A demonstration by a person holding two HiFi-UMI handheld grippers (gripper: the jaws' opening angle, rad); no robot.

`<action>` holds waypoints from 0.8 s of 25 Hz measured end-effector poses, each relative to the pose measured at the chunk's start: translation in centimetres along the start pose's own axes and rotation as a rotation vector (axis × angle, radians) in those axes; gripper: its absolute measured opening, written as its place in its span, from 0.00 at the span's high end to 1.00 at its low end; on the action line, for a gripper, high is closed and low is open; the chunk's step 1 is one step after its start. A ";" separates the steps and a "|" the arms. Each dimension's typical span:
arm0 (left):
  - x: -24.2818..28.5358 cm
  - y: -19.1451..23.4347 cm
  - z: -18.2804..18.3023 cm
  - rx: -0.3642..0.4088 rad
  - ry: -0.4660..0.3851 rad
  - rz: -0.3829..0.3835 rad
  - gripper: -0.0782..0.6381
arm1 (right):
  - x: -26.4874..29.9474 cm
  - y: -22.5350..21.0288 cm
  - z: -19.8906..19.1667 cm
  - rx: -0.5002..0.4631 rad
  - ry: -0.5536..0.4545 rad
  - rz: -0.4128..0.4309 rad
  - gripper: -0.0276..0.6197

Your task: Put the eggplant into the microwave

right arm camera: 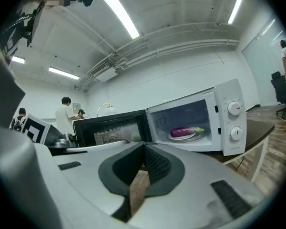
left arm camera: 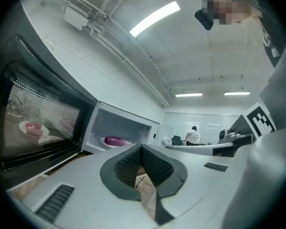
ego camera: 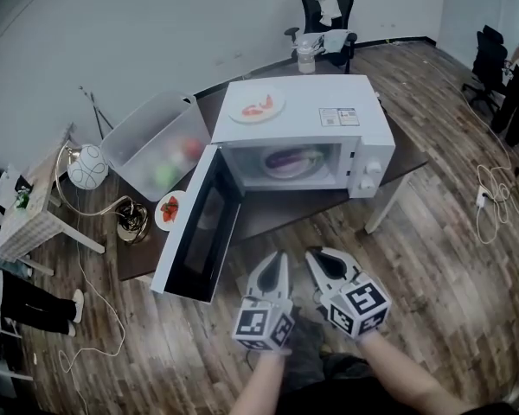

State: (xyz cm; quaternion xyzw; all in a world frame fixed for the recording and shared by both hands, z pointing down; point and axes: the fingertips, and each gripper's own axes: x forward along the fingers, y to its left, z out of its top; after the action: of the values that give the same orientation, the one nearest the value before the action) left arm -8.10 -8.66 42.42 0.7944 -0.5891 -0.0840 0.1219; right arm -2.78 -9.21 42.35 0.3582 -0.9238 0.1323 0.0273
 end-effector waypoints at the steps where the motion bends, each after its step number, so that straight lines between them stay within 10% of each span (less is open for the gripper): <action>1: -0.4 -0.1 0.1 0.001 -0.001 0.002 0.89 | -0.5 0.3 0.0 0.000 0.000 0.003 0.96; 20: -4.3 -2.3 3.5 0.021 -0.035 -0.001 0.89 | -4.4 3.9 2.9 -0.032 -0.049 0.071 0.96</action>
State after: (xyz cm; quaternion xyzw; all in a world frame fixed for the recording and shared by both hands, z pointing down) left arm -8.23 -4.26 38.34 0.7942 -0.5917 -0.0917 0.1031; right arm -2.01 -4.32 38.01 0.3279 -0.9383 0.1095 0.0059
